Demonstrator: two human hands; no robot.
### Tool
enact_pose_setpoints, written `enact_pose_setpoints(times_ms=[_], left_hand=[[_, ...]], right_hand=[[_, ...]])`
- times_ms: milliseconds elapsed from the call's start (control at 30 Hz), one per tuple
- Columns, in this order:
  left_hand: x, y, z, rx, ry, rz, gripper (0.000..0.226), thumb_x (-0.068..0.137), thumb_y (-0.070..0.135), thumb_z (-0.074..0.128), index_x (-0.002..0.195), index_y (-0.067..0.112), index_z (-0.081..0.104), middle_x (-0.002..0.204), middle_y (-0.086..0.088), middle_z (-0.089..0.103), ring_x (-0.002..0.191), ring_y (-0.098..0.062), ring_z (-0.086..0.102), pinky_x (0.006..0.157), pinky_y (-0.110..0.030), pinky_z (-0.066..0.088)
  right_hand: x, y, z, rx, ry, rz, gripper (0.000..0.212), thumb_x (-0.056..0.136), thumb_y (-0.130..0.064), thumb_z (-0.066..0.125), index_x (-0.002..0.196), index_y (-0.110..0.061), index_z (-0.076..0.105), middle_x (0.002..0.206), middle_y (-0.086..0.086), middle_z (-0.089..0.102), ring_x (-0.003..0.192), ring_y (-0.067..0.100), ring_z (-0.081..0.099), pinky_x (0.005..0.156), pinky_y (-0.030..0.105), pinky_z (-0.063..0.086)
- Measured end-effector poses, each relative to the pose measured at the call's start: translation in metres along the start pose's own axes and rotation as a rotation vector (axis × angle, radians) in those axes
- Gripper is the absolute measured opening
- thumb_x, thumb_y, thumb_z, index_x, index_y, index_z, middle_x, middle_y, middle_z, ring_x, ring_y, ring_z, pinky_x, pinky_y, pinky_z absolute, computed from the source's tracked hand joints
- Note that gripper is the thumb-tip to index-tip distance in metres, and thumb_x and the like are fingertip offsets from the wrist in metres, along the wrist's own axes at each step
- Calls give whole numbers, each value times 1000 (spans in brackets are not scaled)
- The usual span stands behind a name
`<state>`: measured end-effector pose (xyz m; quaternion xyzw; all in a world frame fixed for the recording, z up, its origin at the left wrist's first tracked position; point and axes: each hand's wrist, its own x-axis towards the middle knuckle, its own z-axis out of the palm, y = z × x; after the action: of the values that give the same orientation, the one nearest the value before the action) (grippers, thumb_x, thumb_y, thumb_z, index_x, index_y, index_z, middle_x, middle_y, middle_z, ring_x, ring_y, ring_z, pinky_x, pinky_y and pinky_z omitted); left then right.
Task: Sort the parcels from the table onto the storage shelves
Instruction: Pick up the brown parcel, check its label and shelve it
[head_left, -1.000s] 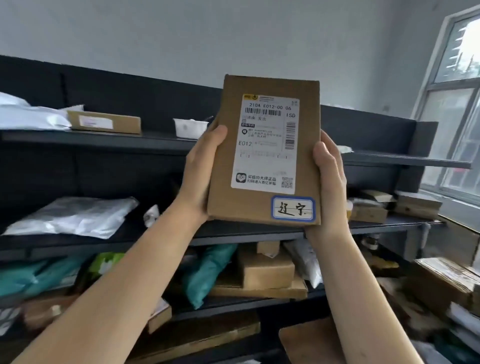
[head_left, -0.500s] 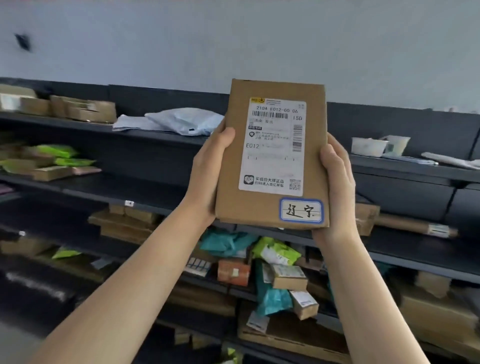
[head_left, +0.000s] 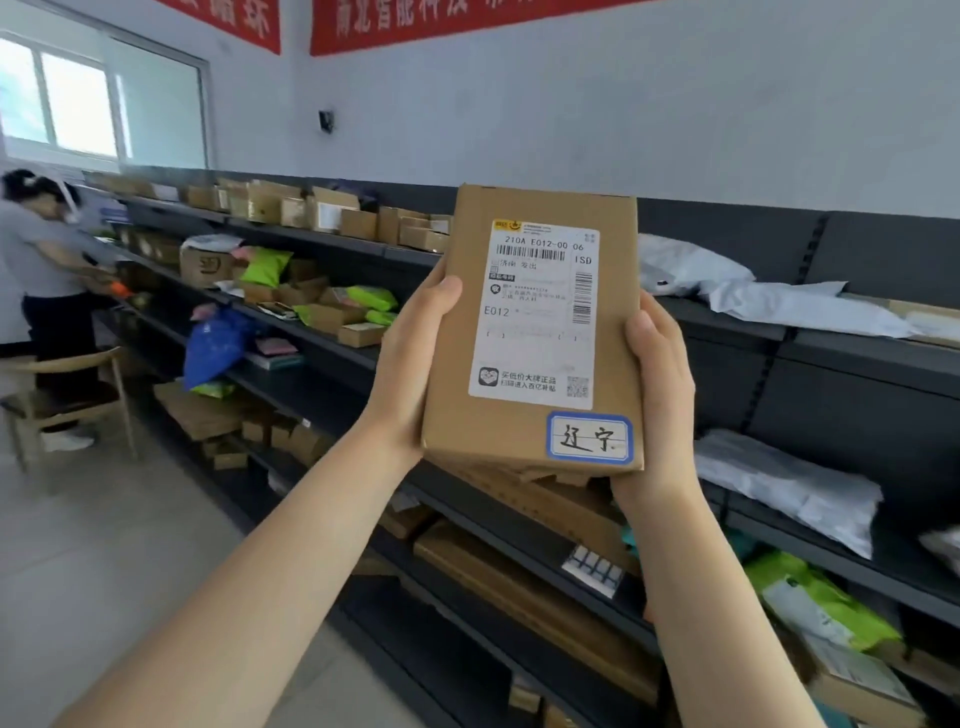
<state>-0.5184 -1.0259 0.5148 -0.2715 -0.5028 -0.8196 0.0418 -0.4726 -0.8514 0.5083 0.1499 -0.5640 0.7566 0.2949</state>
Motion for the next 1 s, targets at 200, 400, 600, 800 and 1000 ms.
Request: enact_pose_setpoints(times_ms=[200,400,600,800,1000], left_hand=[[33,3,-110,13,223,42,45,99,38,49,139,20,58,115,-3,78,100,-20,77,68,-31,61],[86,8,-229,105,482,35,50,97,44,48,141,22,57,127,-9,73,114,-32,69,86,-45,59],[141,29,-336,160,677,70,53,92,47,54,137,21,61,124,-9,74,114,-32,70,83,-41,57],[173,52,-443,195,769,117,59,87,48,57,141,23,59,122,-6,76,109,-28,72,78,-38,58],[208,77,-566,170,773,129,55,89,42,56,140,21,60,117,-6,77,105,-27,72,74,-35,58]], right_hand=[[46,93,81,74,-125,59,48,90,-42,60,136,-27,57,132,3,69,112,18,72,82,31,61],[113,202,183,178,-308,144,50,91,-41,60,139,-28,55,126,-1,71,107,16,74,81,31,62],[178,288,292,308,-422,213,50,91,-37,61,139,-25,54,116,-8,74,101,12,75,77,27,61],[209,364,394,397,-520,261,46,92,-38,60,137,-31,56,129,-1,70,110,17,73,86,36,61],[236,439,509,421,-609,190,39,93,-33,55,129,-48,56,128,-17,69,112,9,70,82,25,59]])
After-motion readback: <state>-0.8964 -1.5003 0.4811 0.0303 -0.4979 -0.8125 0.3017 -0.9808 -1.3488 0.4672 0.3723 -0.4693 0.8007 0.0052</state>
